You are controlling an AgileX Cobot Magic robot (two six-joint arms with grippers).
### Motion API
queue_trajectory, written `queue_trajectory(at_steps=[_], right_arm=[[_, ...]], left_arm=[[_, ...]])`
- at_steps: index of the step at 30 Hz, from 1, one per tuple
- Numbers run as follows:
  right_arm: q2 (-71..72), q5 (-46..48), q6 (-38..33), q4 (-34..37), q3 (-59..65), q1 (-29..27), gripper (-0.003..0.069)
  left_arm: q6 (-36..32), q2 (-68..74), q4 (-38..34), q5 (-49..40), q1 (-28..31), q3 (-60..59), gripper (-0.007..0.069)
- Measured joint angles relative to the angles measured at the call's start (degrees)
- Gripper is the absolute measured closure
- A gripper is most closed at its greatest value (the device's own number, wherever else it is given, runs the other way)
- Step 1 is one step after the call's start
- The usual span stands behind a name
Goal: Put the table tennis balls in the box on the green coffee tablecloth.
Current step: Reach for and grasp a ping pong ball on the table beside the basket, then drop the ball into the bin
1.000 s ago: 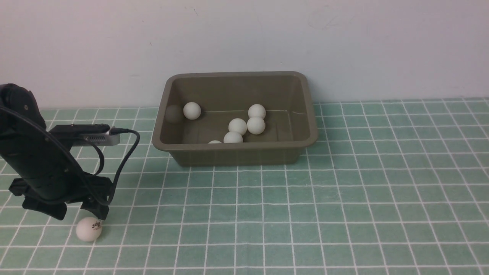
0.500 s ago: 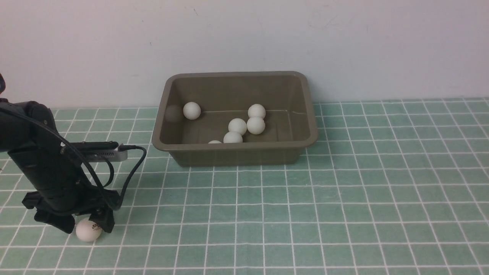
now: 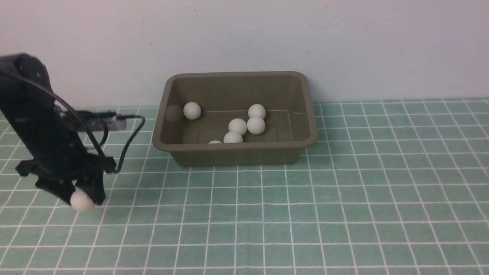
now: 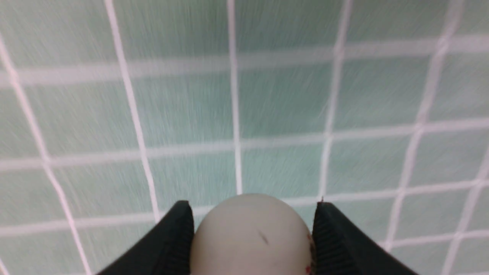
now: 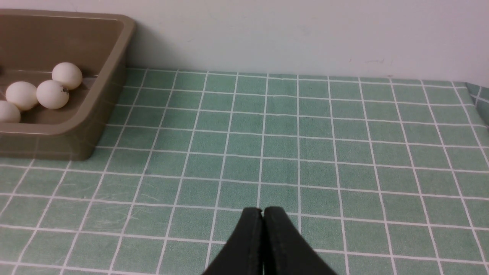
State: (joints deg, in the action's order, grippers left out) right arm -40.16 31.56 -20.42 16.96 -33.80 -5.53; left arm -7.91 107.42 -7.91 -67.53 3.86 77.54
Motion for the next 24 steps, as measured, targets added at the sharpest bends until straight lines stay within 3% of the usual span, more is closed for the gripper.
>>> queue_trajectory(at_steps=[7,12,18,24], right_arm=[[0.00,0.00,0.00,0.00,0.00,0.00,0.0672],[0.00,0.00,0.00,0.00,0.00,0.00,0.0672],[0.00,0.00,0.00,0.00,0.00,0.00,0.0672],[0.00,0.00,0.00,0.00,0.00,0.00,0.0672]], left_arm=[[0.19,-0.73,-7.16,-1.56,-1.65,17.00,0.0272],[0.19,0.54,-9.73,-2.63,-7.80,26.88,0.0272],[0.12,6.99,-9.32,1.42,-14.81,31.44,0.0272],[-0.30,15.28,-9.32,4.50,-15.96,35.04,0.0272]])
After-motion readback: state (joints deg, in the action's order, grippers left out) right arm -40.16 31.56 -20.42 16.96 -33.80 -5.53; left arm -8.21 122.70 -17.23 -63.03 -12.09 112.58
